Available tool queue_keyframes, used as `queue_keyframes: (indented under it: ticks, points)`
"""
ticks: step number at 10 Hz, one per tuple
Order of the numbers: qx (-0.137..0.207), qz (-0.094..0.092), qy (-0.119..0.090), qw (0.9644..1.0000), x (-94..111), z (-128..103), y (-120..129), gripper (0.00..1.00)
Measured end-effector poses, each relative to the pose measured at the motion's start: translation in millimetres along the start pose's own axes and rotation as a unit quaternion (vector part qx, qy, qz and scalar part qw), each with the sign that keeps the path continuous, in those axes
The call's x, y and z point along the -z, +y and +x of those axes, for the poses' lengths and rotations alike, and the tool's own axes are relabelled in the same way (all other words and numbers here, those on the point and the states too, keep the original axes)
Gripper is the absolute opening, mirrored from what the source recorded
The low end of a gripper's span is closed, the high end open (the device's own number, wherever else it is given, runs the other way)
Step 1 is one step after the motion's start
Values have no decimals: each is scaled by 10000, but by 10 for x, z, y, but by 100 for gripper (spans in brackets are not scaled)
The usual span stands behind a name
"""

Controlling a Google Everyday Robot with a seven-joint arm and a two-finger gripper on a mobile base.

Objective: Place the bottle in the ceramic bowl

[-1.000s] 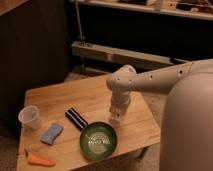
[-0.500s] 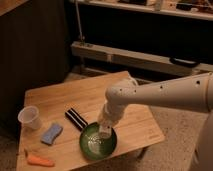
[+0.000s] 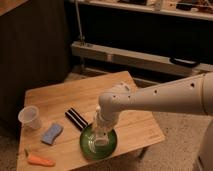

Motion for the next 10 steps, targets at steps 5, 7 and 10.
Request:
queue_keyframes:
  ticks: [5, 7, 10]
  points:
    - [187, 48, 144, 9997, -102, 211, -30, 80]
    - [285, -9, 178, 9994, -122, 206, -15, 80]
    - [290, -14, 183, 9994, -124, 207, -9, 80]
